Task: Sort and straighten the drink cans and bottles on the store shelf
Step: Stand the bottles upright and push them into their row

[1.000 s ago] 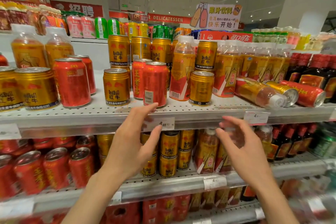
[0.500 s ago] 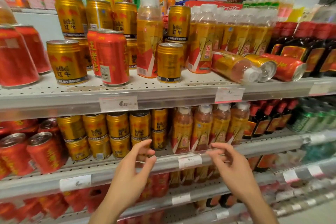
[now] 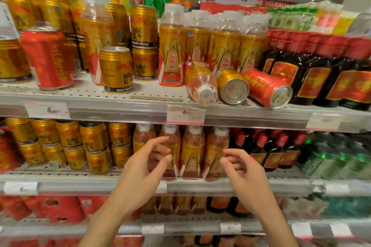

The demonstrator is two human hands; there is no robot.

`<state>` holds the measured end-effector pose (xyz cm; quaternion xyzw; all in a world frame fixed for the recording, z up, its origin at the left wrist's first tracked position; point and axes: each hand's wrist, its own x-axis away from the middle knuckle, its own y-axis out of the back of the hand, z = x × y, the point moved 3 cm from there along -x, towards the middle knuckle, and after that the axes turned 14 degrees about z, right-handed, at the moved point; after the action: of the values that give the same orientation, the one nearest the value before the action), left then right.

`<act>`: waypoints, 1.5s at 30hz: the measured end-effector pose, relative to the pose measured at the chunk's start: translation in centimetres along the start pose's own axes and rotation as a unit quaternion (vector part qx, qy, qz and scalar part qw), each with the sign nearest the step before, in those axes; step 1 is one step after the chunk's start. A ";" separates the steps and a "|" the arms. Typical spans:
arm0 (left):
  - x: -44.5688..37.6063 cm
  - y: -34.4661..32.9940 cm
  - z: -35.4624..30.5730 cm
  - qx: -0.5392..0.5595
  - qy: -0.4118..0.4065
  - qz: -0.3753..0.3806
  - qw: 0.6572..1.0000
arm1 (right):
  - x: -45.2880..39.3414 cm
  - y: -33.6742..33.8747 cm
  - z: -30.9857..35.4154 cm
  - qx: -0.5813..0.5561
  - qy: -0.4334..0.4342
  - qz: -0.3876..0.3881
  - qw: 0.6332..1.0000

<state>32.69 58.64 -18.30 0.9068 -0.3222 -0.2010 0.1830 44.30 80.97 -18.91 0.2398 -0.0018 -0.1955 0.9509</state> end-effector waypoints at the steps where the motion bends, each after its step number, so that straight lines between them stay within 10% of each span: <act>1: -0.1 -0.1 -0.4 -0.003 -0.003 -0.005 1.000 | -0.1 0.3 0.1 0.003 0.006 0.002 1.000; 9: -1.4 2.2 -4.2 -0.071 -0.085 -0.040 0.993 | -0.4 3.2 4.7 0.100 0.135 -0.071 0.983; 15: -4.4 8.4 -8.8 -0.250 -0.199 -0.125 0.939 | -2.5 5.4 12.7 0.301 0.304 -0.100 0.899; 21: -8.9 13.7 -11.3 -0.444 -0.203 -0.175 0.855 | -6.4 4.7 16.4 0.474 0.316 0.029 0.821; 26: -10.4 15.4 -8.2 -0.475 -0.127 -0.162 0.856 | -8.5 3.5 15.8 0.520 0.306 0.067 0.795; 45: -11.1 14.2 -6.8 -0.455 -0.129 -0.208 0.856 | -13.7 4.4 22.7 0.118 0.283 -0.036 0.951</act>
<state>20.84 56.98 -3.21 0.7343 -0.0199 -0.4734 0.4861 31.04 79.29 4.38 0.3961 0.2528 -0.1520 0.8696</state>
